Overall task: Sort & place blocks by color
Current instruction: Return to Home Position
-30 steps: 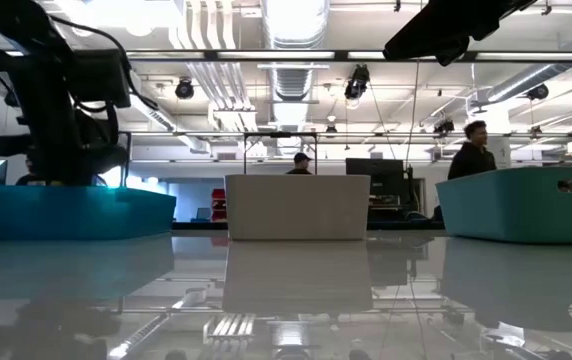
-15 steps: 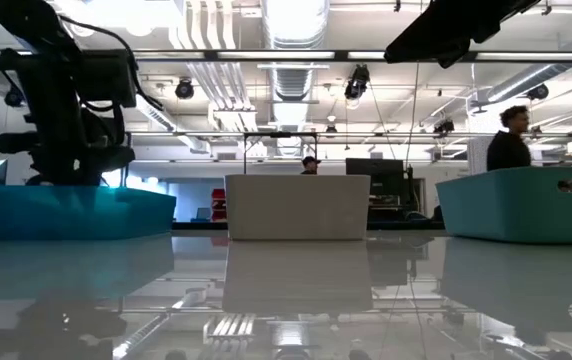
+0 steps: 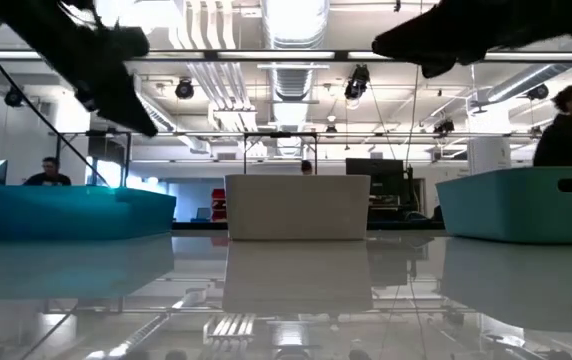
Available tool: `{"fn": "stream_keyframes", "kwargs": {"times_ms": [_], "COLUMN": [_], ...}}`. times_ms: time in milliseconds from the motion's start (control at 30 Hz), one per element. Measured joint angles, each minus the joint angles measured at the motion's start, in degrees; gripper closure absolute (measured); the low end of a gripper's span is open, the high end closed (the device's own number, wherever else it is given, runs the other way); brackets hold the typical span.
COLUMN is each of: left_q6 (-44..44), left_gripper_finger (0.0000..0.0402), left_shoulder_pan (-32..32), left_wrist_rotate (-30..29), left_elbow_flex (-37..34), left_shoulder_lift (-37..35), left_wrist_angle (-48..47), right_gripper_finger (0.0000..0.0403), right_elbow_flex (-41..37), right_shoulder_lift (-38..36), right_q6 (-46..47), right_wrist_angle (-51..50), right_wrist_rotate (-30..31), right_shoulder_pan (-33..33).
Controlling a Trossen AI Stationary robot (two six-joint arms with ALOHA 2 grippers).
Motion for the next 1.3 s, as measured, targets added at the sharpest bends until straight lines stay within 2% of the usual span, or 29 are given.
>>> {"fn": "stream_keyframes", "kwargs": {"times_ms": [100,167,267,367,567,800,967,1100,1300], "left_q6": [14.6,21.3,26.6,28.5,28.7,28.3,28.4,28.5,28.3], "left_gripper_finger": [0.0252,0.0252,0.0252,0.0252,0.0252,0.0252,0.0252,0.0252,0.0252], "left_shoulder_pan": [-8.3,-12.2,-14.3,-13.7,-13.0,-13.0,-12.9,-12.9,-13.0], "left_wrist_rotate": [3.4,4.4,4.3,4.3,4.2,4.0,3.5,3.0,2.5], "left_elbow_flex": [-3.3,-5.6,-9.2,-12.5,-17.6,-23.7,-26.9,-29.1,-29.9], "left_shoulder_lift": [-2.7,-4.9,-8.6,-13.3,-24.1,-37.1,-44.6,-49.2,-49.6], "left_wrist_angle": [10.7,16.3,21.1,23.0,22.7,22.5,22.9,22.5,22.9], "right_gripper_finger": [0.0342,0.0348,0.0357,0.0367,0.0382,0.0390,0.0390,0.0390,0.0390], "right_elbow_flex": [-6.0,-9.3,-14.0,-18.0,-23.3,-28.9,-28.8,-28.8,-28.8], "right_shoulder_lift": [-0.6,-1.0,-1.4,-1.4,-4.4,-14.6,-23.9,-30.6,-39.3], "right_q6": [-3.5,-2.3,3.2,3.5,-0.9,-3.1,-3.9,-5.2,-7.1], "right_wrist_angle": [12.1,18.2,22.6,26.8,32.9,31.9,18.9,13.2,4.7], "right_wrist_rotate": [-8.6,-14.6,-23.2,-28.5,-28.3,-21.7,-18.4,-18.2,-18.2], "right_shoulder_pan": [-4.2,-8.7,-15.9,-20.8,-23.5,-23.5,-23.5,-23.5,-23.5]}}
